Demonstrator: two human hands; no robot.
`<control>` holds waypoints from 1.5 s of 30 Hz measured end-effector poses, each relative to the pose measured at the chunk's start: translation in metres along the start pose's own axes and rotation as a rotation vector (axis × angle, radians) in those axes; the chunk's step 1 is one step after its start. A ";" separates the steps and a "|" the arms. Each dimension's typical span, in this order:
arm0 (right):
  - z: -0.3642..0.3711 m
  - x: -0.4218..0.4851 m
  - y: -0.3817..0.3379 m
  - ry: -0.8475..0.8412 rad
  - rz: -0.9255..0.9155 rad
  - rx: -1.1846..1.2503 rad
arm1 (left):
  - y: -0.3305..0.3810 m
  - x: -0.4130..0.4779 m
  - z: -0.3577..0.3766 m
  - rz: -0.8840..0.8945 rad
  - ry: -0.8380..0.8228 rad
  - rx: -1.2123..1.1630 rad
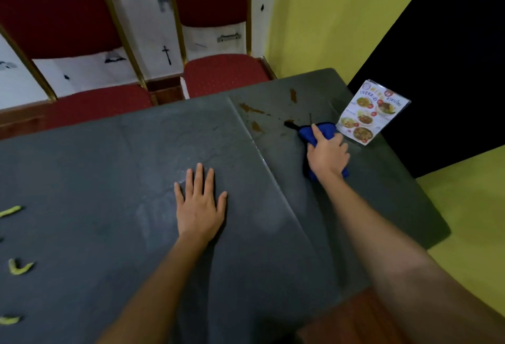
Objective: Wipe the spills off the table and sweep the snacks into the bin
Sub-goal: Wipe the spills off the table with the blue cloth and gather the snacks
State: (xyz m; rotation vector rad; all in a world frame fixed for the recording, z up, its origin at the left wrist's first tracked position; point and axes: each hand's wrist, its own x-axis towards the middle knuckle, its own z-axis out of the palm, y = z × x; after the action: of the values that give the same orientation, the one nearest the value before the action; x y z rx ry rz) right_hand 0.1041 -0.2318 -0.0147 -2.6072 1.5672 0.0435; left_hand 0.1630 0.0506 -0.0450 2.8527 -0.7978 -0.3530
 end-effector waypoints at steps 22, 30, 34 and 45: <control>0.011 0.032 -0.051 0.040 -0.180 0.002 | 0.013 0.086 -0.009 -0.145 0.004 0.001; 0.018 0.002 -0.112 0.015 -0.524 0.022 | 0.017 0.084 -0.012 -0.144 0.033 0.036; 0.014 0.044 -0.094 0.029 -0.391 0.064 | 0.016 0.083 -0.008 -0.146 0.063 0.010; 0.010 0.129 -0.108 0.019 -0.034 0.096 | 0.013 0.086 0.003 -0.162 0.133 0.034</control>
State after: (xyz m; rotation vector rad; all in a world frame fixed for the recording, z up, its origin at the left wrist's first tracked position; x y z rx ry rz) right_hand 0.2602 -0.2939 -0.0270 -2.5672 1.4911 -0.0580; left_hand 0.2270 -0.0056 -0.0603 2.9433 -0.5552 -0.1681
